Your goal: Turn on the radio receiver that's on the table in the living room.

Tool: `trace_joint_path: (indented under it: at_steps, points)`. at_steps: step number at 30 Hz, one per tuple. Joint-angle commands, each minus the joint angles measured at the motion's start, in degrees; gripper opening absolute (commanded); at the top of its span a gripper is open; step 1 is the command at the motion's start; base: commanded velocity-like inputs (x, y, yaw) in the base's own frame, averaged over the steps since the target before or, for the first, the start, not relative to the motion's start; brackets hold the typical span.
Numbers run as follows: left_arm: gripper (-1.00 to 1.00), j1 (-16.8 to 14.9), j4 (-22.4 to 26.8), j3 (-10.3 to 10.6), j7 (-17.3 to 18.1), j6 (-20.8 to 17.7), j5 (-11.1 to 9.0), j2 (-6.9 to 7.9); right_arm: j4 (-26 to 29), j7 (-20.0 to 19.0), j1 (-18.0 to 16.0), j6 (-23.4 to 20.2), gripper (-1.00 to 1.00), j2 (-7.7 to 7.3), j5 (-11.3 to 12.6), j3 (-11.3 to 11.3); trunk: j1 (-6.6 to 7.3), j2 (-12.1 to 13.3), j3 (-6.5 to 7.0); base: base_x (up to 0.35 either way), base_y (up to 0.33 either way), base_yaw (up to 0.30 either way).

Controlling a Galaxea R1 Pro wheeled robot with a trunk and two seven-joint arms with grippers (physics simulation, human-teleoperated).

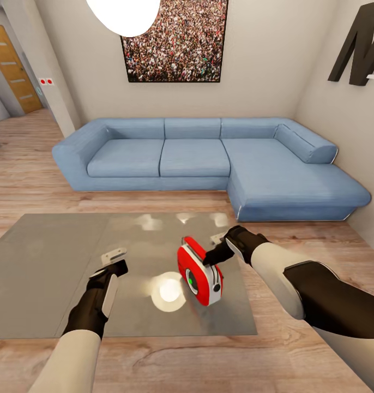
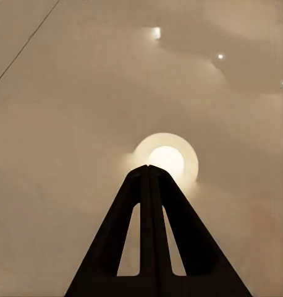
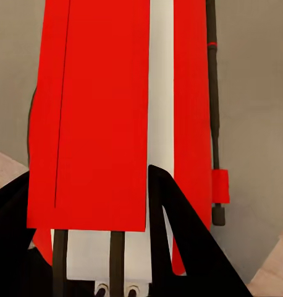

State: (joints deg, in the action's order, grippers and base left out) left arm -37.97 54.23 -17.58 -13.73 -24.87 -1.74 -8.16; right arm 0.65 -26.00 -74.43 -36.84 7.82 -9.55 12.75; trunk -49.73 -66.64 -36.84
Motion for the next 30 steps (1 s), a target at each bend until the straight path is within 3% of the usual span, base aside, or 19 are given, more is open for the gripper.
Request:
trace_joint_path:
  at_steps: [1,9,30]
  points:
    - [-1.0,0.0,0.0,0.0,0.01,0.0,-0.02,-0.12,-0.03,-0.17,-0.01,0.01,-1.0,0.0,0.05,-0.11,0.0,0.0,0.0,0.0,0.0,0.0]
    - [-1.0,0.0,0.0,0.0,-0.14,0.11,-0.02,-0.34,-0.12,-0.62,-0.01,0.2,-1.0,0.01,0.05,-0.11,0.0,0.0,0.0,0.0,0.0,0.0]
    - [-1.0,0.0,0.0,0.03,-0.25,0.1,-0.1,-0.66,-0.12,-0.68,-0.01,0.46,-1.0,0.0,-0.04,-0.13,-4.61,-8.42,-3.77,0.0,0.0,0.0]
